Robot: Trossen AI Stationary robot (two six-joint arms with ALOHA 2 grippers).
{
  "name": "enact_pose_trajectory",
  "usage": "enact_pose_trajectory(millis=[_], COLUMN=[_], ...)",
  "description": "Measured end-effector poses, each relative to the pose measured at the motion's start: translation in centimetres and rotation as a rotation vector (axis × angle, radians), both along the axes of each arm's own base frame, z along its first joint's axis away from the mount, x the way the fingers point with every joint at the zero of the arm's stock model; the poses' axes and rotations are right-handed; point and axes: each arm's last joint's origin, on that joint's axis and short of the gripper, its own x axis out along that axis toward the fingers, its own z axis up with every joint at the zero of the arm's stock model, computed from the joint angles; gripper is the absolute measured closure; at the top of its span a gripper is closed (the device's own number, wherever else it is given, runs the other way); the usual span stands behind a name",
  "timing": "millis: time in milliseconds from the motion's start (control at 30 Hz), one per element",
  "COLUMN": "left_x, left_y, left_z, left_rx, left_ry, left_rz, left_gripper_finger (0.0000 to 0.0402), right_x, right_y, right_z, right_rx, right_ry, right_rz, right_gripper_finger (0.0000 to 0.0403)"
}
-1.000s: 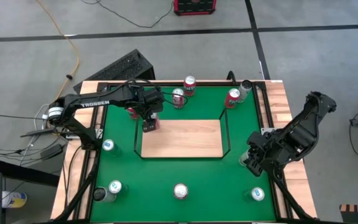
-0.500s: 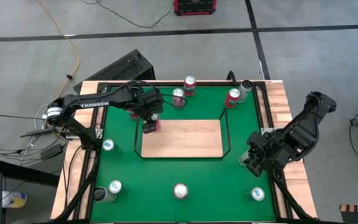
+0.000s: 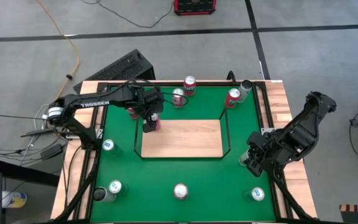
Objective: Place canned beverage on shelf
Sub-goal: Put the top left red and white soda can on the shelf, then put the bottom left orange soda can on the shelf
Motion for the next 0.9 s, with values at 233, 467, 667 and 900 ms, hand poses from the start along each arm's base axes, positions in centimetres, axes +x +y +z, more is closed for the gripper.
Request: enact_pose_trajectory(millis=[233,467,667,900], left_x=[0.0,-0.6,-1.1,-4.1], left_y=[0.0,-0.1,-0.1,-0.3], left_z=[2.7,5.3,8.0,11.7], left_rx=[0.013,0.032,0.115,0.184], left_ry=[-0.04,-0.045,-0.082,-0.202], left_rz=[-0.004,-0.018,-0.028,-0.033], left_gripper_finger=[0.004,0.0039,0.0039,0.0039], right_x=[0.0,0.0,0.1,0.0], right_y=[0.0,0.0,0.1,0.0], right_z=[0.0,0.0,0.0,0.0], right_rx=[0.004,0.005,0.005,0.001], right_ry=[-0.004,-0.004,-0.006,-0.005], right_rz=[0.0,0.0,0.003,0.008], right_gripper_finger=[0.0106,0.0106,0.0106,0.0106])
